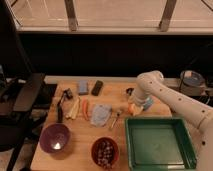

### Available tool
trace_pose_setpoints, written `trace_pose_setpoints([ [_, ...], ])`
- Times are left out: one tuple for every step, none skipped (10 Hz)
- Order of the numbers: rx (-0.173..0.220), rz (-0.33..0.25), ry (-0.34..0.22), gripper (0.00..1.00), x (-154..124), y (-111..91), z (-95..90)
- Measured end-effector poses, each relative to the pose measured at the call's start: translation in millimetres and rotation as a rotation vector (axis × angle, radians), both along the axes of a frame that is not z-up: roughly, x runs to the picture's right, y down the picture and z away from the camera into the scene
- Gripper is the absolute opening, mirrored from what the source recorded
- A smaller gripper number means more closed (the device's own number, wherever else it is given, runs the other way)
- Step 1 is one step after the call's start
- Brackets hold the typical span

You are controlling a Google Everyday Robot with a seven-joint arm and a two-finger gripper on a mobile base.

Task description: Place apple in table surface

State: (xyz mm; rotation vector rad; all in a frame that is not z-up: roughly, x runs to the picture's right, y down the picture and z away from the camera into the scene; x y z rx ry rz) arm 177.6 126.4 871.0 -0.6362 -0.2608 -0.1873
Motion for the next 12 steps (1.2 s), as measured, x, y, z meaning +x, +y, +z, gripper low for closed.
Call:
trace_pose_setpoints([
  [0.006, 0.007, -0.001, 0.8, -1.0, 0.4, 0.9],
  [0.006, 0.011, 0.002, 0.8, 0.5, 1.1, 0.6],
  [0.007, 0.01, 0.002, 0.8, 0.4, 0.9, 0.6],
  [0.008, 0.009, 0.0, 0.8, -1.3, 0.0, 0.6],
  [0.008, 0.008, 0.0, 0.8, -1.8, -0.4, 0.7],
  [0.01, 0.01, 0.0, 0.8, -1.3, -0.7, 0.8],
  [0.01, 0.01, 0.0, 0.8, -1.3, -0.5, 0.7],
  [0.009, 0.008, -0.001, 0.8, -1.7, -0.4, 0.7],
  [0.011, 0.003, 0.0, 0.8, -1.7, -0.8, -0.1],
  [0.02, -0.012, 0.003, 0.8, -2.9, -1.5, -3.0],
  [0.048, -0.028, 0.011, 0.8, -7.9, -10.5, -11.5],
  [0.064, -0.03, 0.016, 0.8, -12.2, -17.9, -18.0],
])
